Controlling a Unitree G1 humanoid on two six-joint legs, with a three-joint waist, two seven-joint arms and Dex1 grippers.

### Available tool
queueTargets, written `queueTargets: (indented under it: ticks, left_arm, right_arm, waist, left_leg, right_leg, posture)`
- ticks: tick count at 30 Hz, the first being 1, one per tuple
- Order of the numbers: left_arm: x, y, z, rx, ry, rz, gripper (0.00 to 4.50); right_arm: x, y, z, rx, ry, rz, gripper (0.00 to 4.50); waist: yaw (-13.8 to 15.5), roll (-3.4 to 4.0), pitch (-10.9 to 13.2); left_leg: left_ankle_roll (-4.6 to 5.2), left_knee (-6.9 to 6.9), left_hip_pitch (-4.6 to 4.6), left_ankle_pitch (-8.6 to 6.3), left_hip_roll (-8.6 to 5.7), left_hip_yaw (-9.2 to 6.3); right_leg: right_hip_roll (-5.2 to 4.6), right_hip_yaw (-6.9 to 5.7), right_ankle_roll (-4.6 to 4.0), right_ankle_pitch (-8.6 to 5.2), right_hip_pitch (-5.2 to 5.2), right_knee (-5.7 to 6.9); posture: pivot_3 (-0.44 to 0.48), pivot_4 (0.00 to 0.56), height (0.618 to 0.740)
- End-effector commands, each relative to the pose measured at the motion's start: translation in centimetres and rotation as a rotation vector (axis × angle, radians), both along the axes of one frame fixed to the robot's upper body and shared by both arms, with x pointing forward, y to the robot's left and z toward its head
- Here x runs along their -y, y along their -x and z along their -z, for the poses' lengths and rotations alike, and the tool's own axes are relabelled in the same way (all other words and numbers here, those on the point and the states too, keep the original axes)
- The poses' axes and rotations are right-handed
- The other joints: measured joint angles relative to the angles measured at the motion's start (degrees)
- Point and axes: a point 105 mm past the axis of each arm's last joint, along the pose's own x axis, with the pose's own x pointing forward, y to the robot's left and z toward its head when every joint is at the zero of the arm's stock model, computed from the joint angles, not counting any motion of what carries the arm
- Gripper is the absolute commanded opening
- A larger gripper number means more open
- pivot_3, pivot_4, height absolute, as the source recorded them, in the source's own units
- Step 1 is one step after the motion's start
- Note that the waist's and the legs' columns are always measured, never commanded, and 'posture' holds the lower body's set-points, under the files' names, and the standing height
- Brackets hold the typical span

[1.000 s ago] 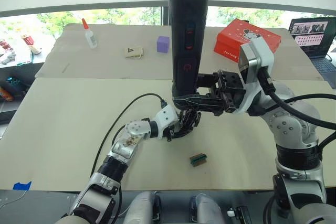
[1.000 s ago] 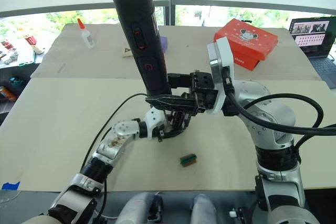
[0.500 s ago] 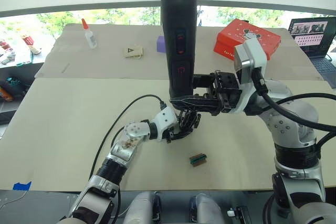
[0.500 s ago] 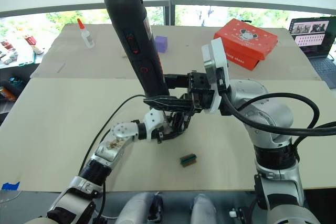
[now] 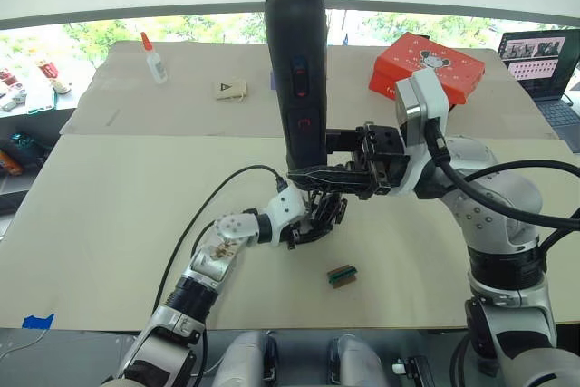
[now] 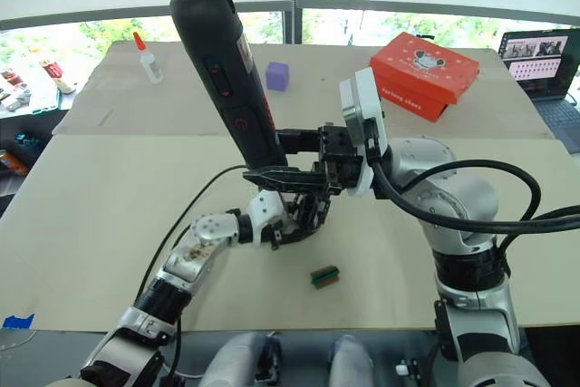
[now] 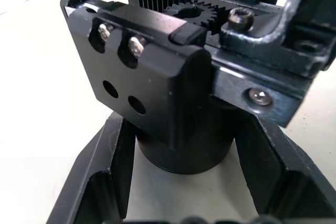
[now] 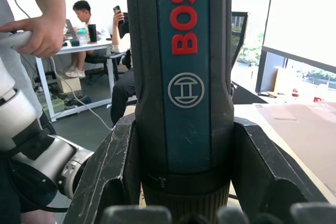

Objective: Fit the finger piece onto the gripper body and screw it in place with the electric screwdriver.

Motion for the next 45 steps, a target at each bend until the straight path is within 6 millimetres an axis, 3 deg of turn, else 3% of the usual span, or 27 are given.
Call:
queueTargets:
  ticks: [1,45]
  left_arm:
    - [0.5,0.5,-0.5,0.018,0.007,0.026,2.28]
    - [0.4,0.3,-0.6,0.015,0.015,0.015,2.28]
  right_arm:
    - [0.1,0.4,-1.3,0.090,-0.032,-0.014,1.94]
    - [0.9,-0.2,0.6,0.099,0.008,0.008,1.94]
  waist:
    - [-0.01,0.00,0.00]
    - [-0.01,0.00,0.00]
  left_leg:
    - [0.00,0.00,0.00,0.00,0.00,0.00]
    - [0.00,0.00,0.00,0.00,0.00,0.00]
  right_leg:
    - [0.00,0.00,0.00,0.00,0.00,0.00]
    - [0.00,0.00,0.00,0.00,0.00,0.00]
  posture:
    - [0.000,0.150,0.740]
    - [0.000,0.150,0.740]
